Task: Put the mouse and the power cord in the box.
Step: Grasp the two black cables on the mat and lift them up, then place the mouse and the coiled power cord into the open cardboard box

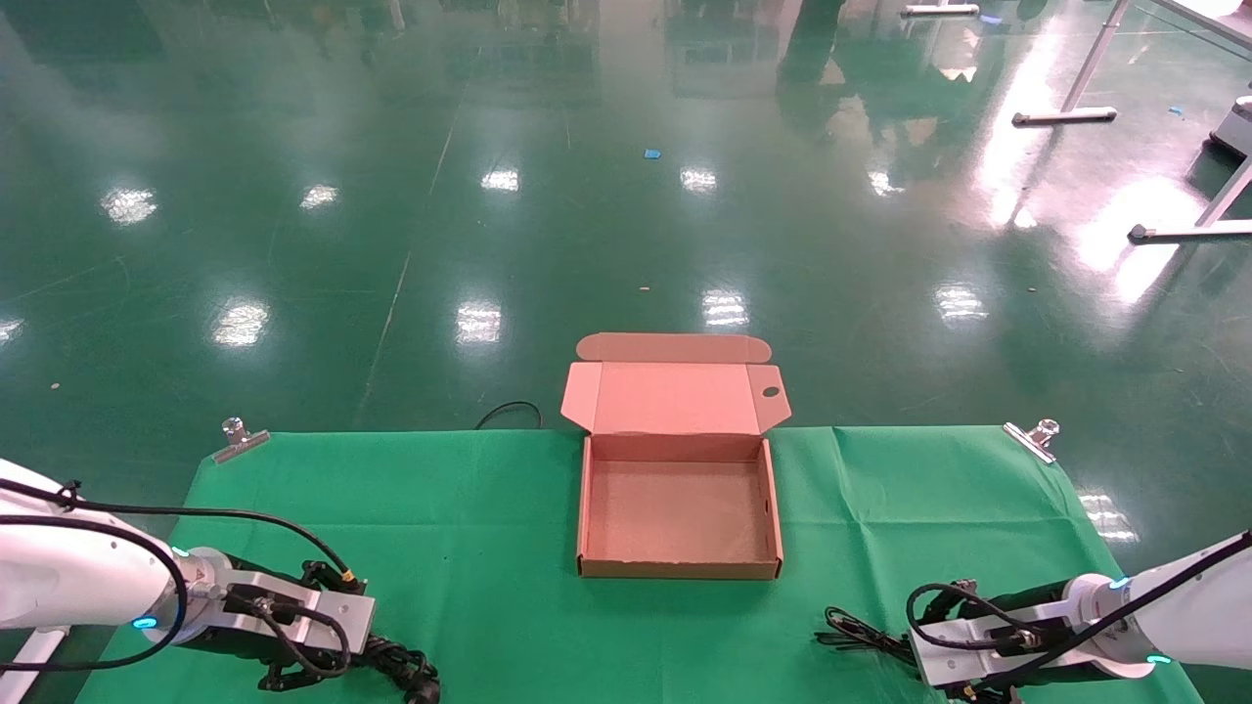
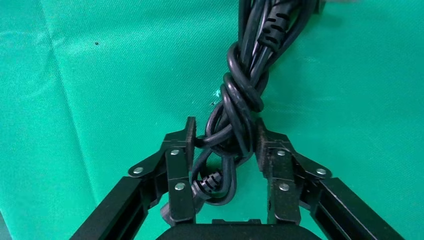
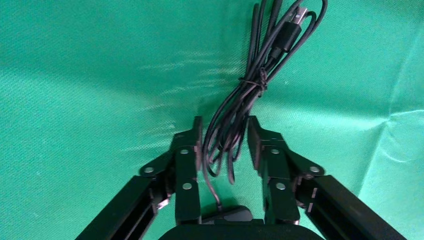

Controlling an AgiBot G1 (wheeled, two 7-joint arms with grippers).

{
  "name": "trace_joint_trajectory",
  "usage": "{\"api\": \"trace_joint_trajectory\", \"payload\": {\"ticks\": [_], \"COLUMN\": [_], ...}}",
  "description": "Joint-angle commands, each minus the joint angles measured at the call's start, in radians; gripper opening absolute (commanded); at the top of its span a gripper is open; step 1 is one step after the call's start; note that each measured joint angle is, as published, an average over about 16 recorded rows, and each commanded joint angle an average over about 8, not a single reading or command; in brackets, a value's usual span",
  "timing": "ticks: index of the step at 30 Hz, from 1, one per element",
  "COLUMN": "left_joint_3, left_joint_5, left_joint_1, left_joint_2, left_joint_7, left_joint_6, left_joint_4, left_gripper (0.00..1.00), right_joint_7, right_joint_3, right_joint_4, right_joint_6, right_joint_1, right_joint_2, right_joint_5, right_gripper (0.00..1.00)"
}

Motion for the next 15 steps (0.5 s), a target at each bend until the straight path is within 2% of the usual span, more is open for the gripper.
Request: {"api": "trace_joint_trajectory", "payload": {"ticks": [1,10,15], "left_joint_3": [0.000,-0.005,-0.028], "left_joint_5": [0.000,-0.008,-0.041], "left_joint_1": [0.000,-0.002,-0.009], "left_joint_2": [0.000,-0.002,-0.015], "left_joint_7": [0.000,-0.003,-0.006], "left_joint_6": [0.000,0.011,0.069], "left_joint_4": [0.000,0.001,0.005], "left_gripper": [0.00,0.00,0.00], "right_joint_7": [0.000,0.000,0.002], "right_joint_3": [0.000,0.000,0.007], "right_joint_4": [0.000,0.001,0.003], "right_joint_6": [0.000,0.000,-0.018], "right_joint_1": [0.000,0.000,0.008], "right_joint_2": [0.000,0.000,0.003], "right_joint_5": [0.000,0.000,0.010], "right_gripper": [0.00,0.00,0.00]}}
